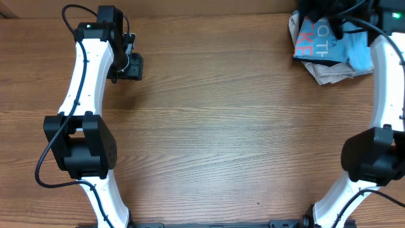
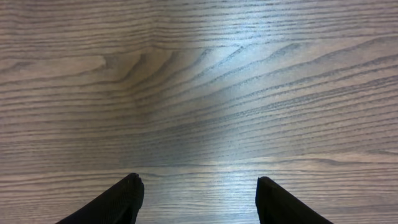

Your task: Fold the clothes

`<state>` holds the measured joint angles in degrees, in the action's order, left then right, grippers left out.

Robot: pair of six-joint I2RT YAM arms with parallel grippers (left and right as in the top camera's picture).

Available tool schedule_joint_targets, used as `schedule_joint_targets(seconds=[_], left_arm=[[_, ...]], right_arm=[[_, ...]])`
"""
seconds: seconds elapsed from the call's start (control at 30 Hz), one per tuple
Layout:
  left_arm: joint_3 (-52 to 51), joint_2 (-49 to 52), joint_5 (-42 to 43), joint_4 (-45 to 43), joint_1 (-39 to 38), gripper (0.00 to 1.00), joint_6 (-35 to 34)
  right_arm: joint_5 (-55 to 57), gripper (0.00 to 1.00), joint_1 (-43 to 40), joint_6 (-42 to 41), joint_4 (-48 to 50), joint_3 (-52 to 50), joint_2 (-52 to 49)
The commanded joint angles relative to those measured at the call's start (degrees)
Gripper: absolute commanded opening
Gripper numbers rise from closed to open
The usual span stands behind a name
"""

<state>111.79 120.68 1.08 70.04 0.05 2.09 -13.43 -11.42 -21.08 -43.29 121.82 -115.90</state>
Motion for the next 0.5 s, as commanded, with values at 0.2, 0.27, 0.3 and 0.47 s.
schedule_joint_targets(seconds=[0.2, 0.27, 0.3, 0.47], left_arm=[[0.83, 0.72, 3.23, -0.9, 0.31, 0.6, 0.48], [0.83, 0.72, 3.23, -0.9, 0.31, 0.59, 0.5], [0.83, 0.72, 3.23, -0.9, 0.28, 0.59, 0.5], [0.83, 0.72, 3.23, -1.09, 0.28, 0.58, 0.5]], right_arm=[[-4.46, 0.04, -5.03, -7.52, 0.44, 1.99, -8.39], [-2.49, 0.04, -5.62, -9.79, -3.69, 1.99, -9.7], [-1.07, 0.04, -5.99, -10.93, -5.79, 1.99, -10.51], [2.1, 0.17, -7.76, -10.58, -13.16, 1.95, -12.17]])
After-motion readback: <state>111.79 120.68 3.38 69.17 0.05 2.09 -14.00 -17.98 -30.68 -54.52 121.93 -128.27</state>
